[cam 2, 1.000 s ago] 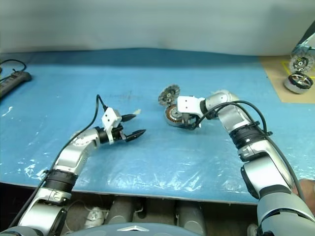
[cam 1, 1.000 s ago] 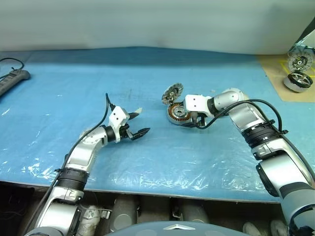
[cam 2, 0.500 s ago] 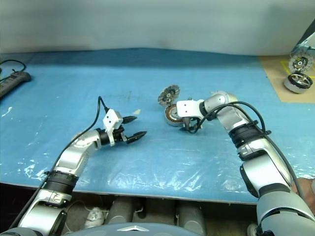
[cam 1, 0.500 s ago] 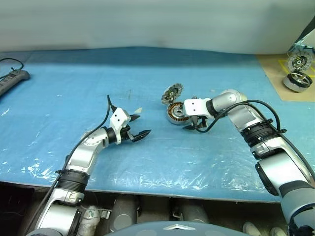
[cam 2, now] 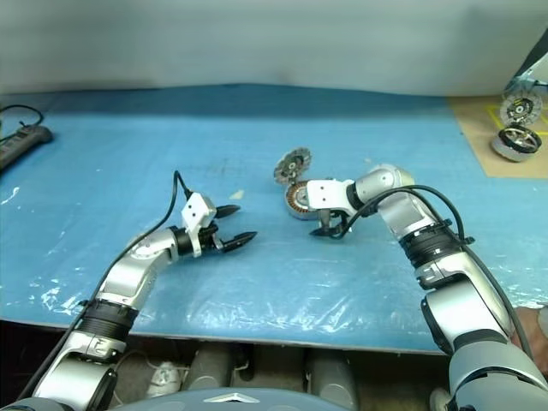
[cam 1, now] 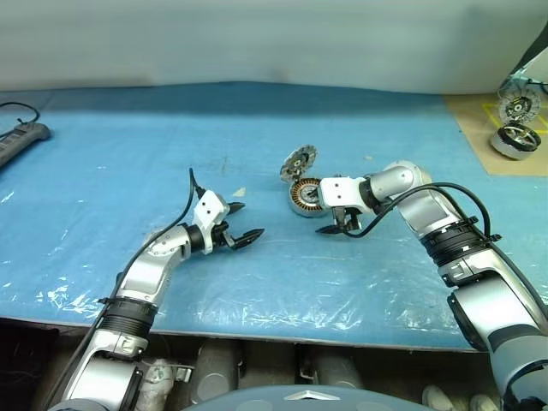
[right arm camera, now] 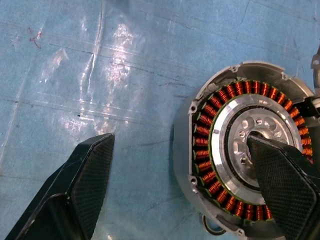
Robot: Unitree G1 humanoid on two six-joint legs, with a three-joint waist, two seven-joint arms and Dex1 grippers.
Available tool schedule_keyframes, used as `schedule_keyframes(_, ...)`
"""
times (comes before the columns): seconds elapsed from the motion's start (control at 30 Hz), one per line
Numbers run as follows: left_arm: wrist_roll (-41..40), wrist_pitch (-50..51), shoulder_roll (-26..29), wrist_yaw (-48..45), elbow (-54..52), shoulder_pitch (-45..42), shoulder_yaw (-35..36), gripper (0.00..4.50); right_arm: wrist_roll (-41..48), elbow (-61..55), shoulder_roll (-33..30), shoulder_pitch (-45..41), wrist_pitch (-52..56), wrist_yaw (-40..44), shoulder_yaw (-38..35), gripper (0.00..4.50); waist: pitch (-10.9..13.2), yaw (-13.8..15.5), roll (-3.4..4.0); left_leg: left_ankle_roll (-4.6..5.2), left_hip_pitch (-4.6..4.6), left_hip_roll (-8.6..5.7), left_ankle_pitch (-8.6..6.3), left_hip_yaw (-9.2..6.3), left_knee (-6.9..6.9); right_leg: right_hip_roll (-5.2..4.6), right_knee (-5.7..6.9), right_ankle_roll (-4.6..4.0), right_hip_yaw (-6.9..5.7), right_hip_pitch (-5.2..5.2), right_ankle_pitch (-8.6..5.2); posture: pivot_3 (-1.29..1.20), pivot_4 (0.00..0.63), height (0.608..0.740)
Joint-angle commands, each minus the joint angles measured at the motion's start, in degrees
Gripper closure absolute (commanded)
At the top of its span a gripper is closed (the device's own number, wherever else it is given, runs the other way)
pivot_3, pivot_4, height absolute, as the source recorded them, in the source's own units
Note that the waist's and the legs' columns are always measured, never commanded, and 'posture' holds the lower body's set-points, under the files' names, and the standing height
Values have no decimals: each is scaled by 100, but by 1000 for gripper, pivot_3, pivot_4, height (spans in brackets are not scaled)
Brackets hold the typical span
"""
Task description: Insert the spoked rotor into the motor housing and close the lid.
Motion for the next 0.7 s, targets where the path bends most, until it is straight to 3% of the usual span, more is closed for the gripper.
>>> schedule_keyframes(0.03, -14, -31, 29, 16, -241, 0, 14, 47, -74, 138, -3, -65, -129, -54, 21, 0, 0, 8, 0, 0, 0, 0, 0, 0, -1, 0, 0, 0, 0, 0, 0, 0, 150, 740)
schedule_keyframes(0.1, -11, -30, 38, 22, -246, 10, 15, 47, -163, 243, -24, -102, -239, -87, 60, 0, 0, 14, 0, 0, 0, 0, 0, 0, -1, 0, -1, 0, 0, 1, 0, 0, 150, 740)
schedule_keyframes(0.2, -13, -17, 42, 33, -257, 21, 12, 0, -161, 342, 24, -198, -268, -39, 54, 602, 0, 20, 0, 0, 0, -1, 0, 0, -1, 0, -2, 0, 0, 2, 0, 0, 150, 740)
schedule_keyframes(0.4, 8, -16, -30, 45, -248, -1, -62, 0, -408, 632, 112, -450, -398, -98, 201, 2672, -1, 17, -1, 0, 0, -1, 0, 0, -1, 0, -2, 0, 0, 2, 0, 0, 150, 740)
schedule_keyframes(0.5, 4, -16, -58, 31, -244, -18, -86, 0, -212, 168, 174, -400, 86, 177, 133, 2763, -1, 17, -1, 0, 1, -1, 0, 0, -1, 0, -2, 0, 0, 4, 0, 0, 150, 740)
schedule_keyframes(0.7, 5, -42, -87, 30, -203, -30, -108, 0, 219, -1582, 245, -49, 2391, 541, -70, 2763, 0, 20, -1, 2, -7, 0, 0, 0, -4, 0, -2, 0, 0, -7, 0, 0, 150, 740)
